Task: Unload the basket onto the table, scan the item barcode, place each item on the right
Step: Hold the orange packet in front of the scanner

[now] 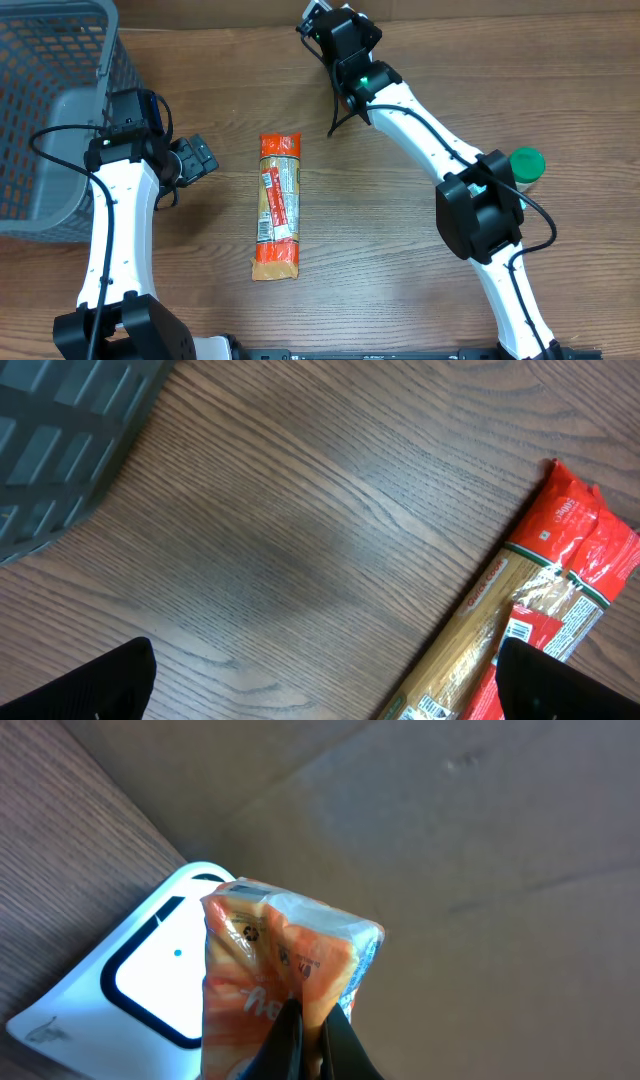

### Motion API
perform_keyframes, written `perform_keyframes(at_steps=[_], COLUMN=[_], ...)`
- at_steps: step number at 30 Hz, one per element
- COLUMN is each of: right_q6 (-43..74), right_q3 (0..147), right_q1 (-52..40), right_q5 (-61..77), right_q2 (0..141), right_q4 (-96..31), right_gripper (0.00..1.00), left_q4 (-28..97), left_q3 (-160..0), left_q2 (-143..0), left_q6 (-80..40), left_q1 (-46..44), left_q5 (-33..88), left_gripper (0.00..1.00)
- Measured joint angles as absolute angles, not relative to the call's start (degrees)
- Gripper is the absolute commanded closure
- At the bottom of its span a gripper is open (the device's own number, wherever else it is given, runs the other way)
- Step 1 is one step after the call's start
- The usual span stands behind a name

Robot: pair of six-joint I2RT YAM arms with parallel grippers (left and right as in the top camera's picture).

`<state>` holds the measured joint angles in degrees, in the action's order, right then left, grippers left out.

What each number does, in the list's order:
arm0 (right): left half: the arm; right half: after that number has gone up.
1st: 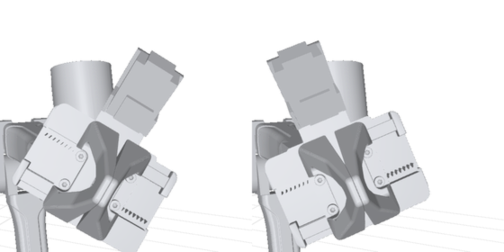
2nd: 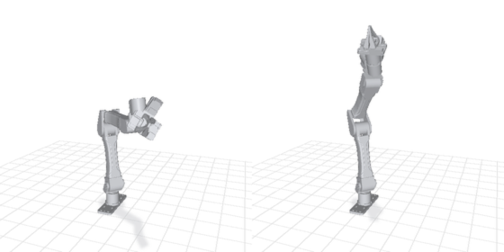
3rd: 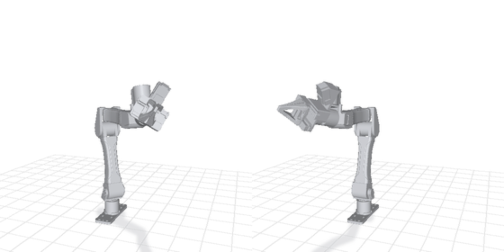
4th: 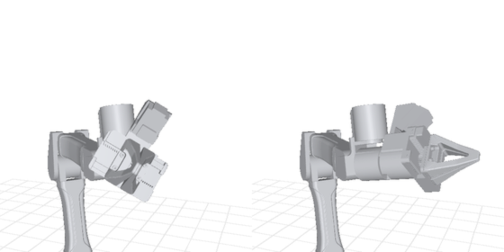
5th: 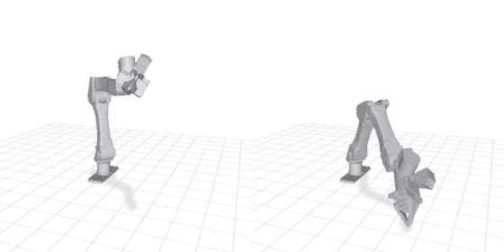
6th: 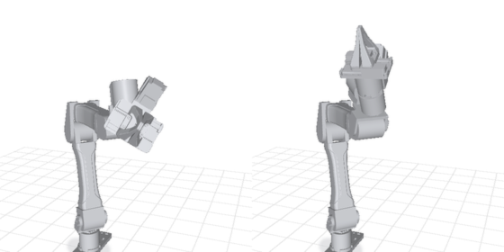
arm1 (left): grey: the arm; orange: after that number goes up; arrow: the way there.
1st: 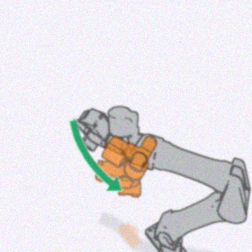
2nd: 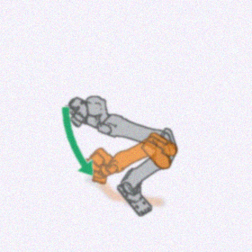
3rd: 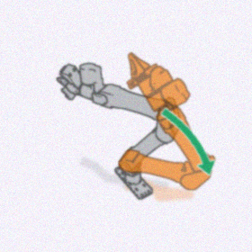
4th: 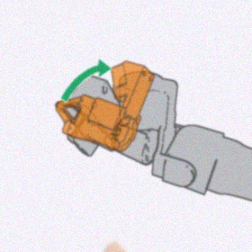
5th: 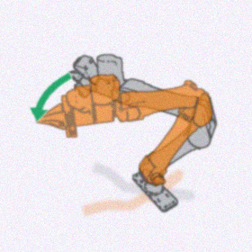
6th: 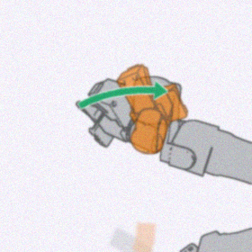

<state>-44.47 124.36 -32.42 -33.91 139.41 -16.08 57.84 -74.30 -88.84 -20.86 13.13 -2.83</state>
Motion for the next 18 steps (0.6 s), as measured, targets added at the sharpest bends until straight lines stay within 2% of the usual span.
perform_keyframes(at_steps=[11,18], right_q6=[-56.4,-58.1], right_q3=[124.3,124.2], right_q1=[-32.6,-32.6], right_q5=[-34.1,-37.3], right_q2=[146.9,147.8], right_q4=[-10.5,1.3], right_gripper=[0.96,0.97], left_q4=[57.8,57.8], left_q3=[-74.3,-74.3], left_q2=[-88.8,-88.8], left_q6=[-20.9,-20.9], left_q1=[13.1,13.1], left_q5=[-2.8,-2.8], left_gripper=[0.0,0.0])
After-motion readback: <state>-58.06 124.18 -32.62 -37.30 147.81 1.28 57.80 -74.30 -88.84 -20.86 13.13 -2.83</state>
